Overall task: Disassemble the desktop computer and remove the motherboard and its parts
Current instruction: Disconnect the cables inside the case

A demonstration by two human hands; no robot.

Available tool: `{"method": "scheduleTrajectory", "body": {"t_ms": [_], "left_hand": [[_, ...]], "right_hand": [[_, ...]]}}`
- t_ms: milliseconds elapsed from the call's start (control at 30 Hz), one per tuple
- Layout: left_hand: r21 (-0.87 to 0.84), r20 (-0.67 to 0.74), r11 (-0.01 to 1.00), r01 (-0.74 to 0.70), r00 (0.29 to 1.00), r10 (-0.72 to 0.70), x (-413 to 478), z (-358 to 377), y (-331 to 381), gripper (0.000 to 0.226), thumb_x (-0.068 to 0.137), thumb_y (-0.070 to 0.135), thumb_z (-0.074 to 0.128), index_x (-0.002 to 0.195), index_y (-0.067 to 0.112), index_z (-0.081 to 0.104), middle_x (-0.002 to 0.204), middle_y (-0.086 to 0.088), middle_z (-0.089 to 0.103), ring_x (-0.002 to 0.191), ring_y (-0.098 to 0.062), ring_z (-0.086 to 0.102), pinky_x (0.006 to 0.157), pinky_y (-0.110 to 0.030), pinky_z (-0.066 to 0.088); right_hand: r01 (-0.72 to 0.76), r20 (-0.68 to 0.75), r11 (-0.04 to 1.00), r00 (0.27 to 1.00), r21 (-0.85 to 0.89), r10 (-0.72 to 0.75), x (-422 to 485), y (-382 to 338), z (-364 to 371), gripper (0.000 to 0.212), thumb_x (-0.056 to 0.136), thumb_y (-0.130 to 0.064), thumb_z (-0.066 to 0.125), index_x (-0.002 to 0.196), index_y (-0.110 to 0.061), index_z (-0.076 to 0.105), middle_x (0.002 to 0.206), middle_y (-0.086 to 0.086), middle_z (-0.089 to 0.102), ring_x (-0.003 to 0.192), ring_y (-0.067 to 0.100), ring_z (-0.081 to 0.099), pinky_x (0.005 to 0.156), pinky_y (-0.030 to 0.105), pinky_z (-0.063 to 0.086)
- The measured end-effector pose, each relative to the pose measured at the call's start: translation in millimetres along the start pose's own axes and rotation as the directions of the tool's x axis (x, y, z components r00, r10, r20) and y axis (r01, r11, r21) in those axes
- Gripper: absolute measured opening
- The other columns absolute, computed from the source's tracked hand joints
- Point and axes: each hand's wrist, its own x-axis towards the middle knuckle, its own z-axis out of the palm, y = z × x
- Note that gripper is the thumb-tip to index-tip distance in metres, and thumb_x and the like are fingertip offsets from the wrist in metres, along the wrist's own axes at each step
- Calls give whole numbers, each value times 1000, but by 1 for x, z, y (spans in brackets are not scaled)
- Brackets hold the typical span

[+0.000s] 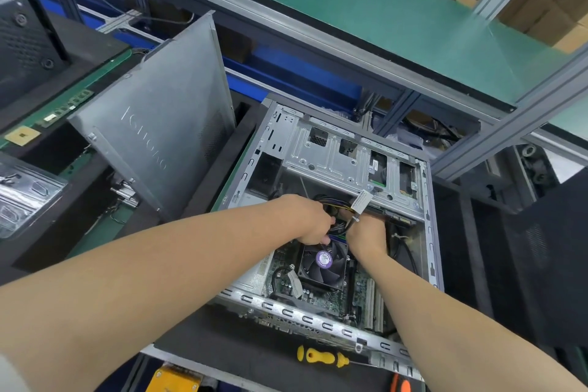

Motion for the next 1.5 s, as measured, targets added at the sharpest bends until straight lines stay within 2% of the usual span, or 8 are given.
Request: {"method": "scheduleTrajectory", "body": {"t_ms": [133,333,433,767,900,1233,1400,1500], "left_hand": [[15,11,1000,0,1000,0,0,0,-1,65,112,42,31,166,20,4,164,-17,30,146,-39,35,111,-49,38],[-20,1,1000,10,1000,-10,-2,1,0,65,111,45,32,166,22,6,163,-18,31,148,-39,33,115,-51,36],[3,11,1000,11,1000,-11,-3,0,0,64,112,43,31,166,22,3,165,-16,28,150,-38,30,117,-53,35],[13,2,1000,4,1000,-4,-2,-1,0,64,112,42,30,166,19,5,165,-16,29,148,-38,32,114,-50,35],[11,6,1000,3,1000,-3,-2,0,0,64,112,41,30,166,19,4,169,-12,23,153,-35,24,118,-52,32],[-114,-37,993,11,999,-16,-8,-7,2,68,110,52,26,159,5,30,154,-17,46,136,-35,50,98,-44,43],[-44,80,995,89,993,-86,-5,-11,17,79,107,63,12,165,10,11,171,-14,12,154,-38,23,120,-54,25],[-57,139,994,98,986,-89,-1,-15,24,80,106,63,10,165,9,12,172,-12,14,156,-35,19,122,-53,20]], "right_hand": [[-7,-78,997,997,71,12,-2,2,1,36,98,-1,45,65,-15,46,76,8,54,66,26,47,64,28,38],[-18,2,1000,1000,8,18,-1,0,-4,31,100,-4,42,72,-15,46,83,7,54,73,23,48,51,26,32],[-5,13,1000,1000,-19,5,-1,-1,-5,26,104,-11,41,83,-12,56,82,7,55,74,27,53,61,26,39],[9,-38,1000,999,30,-8,-4,2,-1,37,100,-2,45,65,-12,47,67,2,49,74,30,55,63,29,39],[21,-43,999,999,39,-20,-2,1,0,22,101,-2,47,82,-6,59,91,19,66,91,37,65,68,33,42],[89,-87,995,992,32,-86,-5,5,-1,14,102,-6,45,90,-14,49,71,-3,40,69,24,48,56,27,33],[71,-77,988,995,135,-60,-6,5,-2,11,102,-9,49,104,-10,60,88,5,52,77,23,49,68,28,39],[32,-31,988,999,148,-28,-5,5,-4,13,101,-6,49,99,-7,62,90,9,55,89,30,61,70,30,42]]}}
